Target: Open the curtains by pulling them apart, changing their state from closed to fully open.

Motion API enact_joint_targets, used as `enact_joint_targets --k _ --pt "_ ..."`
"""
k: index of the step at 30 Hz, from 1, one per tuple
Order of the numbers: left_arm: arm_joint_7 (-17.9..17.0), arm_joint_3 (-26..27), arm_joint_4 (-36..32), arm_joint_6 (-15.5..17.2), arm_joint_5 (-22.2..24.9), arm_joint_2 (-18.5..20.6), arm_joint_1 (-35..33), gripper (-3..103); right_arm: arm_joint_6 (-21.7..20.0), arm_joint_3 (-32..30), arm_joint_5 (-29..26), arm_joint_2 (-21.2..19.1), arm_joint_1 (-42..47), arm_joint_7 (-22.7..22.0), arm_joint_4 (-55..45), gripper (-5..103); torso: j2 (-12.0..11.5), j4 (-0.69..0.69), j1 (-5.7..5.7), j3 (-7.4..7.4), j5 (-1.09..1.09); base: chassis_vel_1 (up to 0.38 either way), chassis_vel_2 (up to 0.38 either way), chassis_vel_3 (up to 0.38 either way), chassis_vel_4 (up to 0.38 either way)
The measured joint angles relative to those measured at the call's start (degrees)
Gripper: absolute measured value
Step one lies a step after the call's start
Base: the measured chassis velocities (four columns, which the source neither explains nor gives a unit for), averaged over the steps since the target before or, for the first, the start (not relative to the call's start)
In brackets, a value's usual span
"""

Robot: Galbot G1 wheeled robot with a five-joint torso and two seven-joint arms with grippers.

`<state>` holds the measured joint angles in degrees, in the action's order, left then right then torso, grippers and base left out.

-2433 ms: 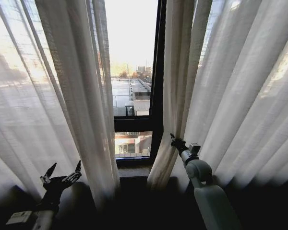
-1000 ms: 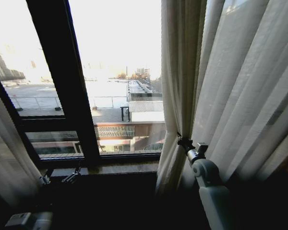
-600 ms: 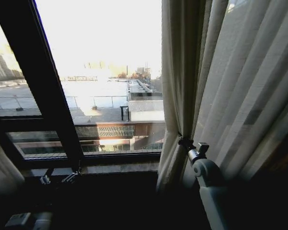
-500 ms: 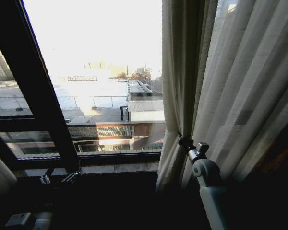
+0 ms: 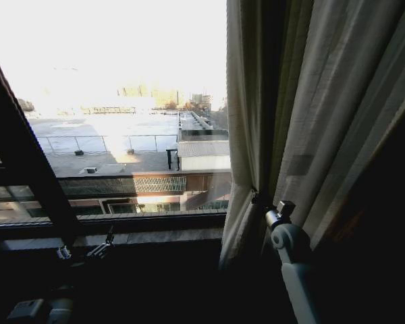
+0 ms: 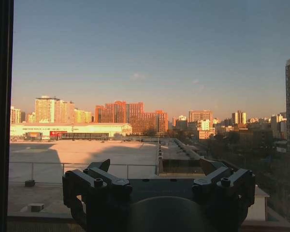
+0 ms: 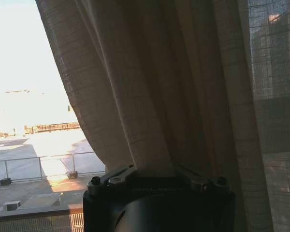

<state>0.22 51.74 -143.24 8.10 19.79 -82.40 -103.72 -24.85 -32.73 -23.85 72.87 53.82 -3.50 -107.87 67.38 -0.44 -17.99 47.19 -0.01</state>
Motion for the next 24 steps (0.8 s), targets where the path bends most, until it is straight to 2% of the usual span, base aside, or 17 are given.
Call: enact_joint_targets --k 24 --pt "-0.01 -0.30 0.00 0.05 0.14 0.21 0.34 100 0.23 -0.18 0.10 0.01 0.23 0.08 -0.07 0 0.00 0.00 0.00 0.00 0.03 -0.354 -0.347 0.353 0.350"
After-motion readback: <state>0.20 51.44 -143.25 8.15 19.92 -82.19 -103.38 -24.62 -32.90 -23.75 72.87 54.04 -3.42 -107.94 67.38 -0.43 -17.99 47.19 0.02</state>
